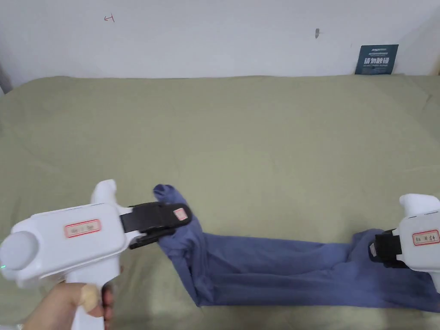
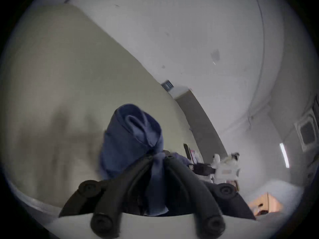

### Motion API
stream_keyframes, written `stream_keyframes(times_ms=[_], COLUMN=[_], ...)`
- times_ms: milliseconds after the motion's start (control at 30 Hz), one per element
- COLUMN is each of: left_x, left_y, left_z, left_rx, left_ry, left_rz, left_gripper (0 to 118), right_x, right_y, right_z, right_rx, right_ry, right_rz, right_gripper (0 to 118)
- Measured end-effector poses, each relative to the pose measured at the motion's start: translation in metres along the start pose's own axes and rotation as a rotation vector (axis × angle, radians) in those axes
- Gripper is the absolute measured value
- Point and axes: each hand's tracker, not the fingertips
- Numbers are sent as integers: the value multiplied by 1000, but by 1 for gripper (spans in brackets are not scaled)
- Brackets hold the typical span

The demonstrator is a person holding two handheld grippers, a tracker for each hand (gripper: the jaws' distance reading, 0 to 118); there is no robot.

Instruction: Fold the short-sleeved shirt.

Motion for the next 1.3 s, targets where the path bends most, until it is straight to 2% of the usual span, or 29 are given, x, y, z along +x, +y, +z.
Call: stream_keyframes(times_ms=[67, 233, 267, 300, 367, 433, 467, 500, 533, 567, 633, 667, 767, 833, 967, 1067, 1100, 1133, 1200, 1300], left_x=[14, 8, 4, -1, -4, -7, -4, -4, -3, -4, -4, -12, -32, -39, -50, -45, -45, -43, -45, -42], left_y=[-10, -32, -33, -34, -39, -34, -32, -28, -24, -20, -15, -12, -18, -26, -60, -104, -114, -116, -110, -101], left_z=[-31, -103, -113, -119, -118, -100, -88, -78, -72, -67, -65, -68, -85, -105, -156, -188, -190, -186, -186, -178], left_rx=[-84, -212, -231, -252, -258, -190, -162, -124, -100, -81, -34, -47, -66, -74, -218, -369, -293, -216, -245, -288], left_ry=[-20, 121, 162, 197, 256, 160, 104, 78, 67, 110, 221, 215, 139, 152, -6, 84, 7, -8, 27, 25], left_rz=[-51, -122, -132, -113, -45, 23, 46, 59, 63, 29, -14, 10, 153, 170, 266, 158, 136, 135, 190, 160], left_gripper=[8, 8, 12, 30, 93, 90, 82, 68, 43, 2, 0, 0, 0, 0, 0, 0, 0, 0, 0, 0], right_x=[5, 15, 17, 18, 18, 20, 21, 21, 21, 20, 19, 19, 18, 18, 19, 19, 19, 20, 20, 20], right_y=[-1, -6, -6, -6, -6, -5, -5, -5, -5, -6, -7, -8, -13, -14, -16, -18, -19, -20, -21, -20], right_z=[2, 6, 5, 3, 2, 0, -1, -1, -2, -2, -2, 0, 4, 7, 10, 12, 12, 12, 10, 3], right_rx=[1, 7, 8, 3, -11, -12, -13, -16, -18, -19, -20, -19, -14, -12, -1, 0, -2, -5, -13, -23], right_ry=[-7, -16, -15, -17, -22, -24, -22, -20, -20, -19, -15, -10, 3, -1, -32, -45, -46, -45, -49, -57], right_rz=[-13, -37, -40, -42, -34, -26, -23, -22, -21, -18, -16, -16, -10, -2, 14, 28, 30, 33, 35, 37], right_gripper=[0, 0, 0, 0, 0, 0, 0, 0, 0, 0, 0, 0, 0, 0, 0, 0, 0, 0, 0, 0])
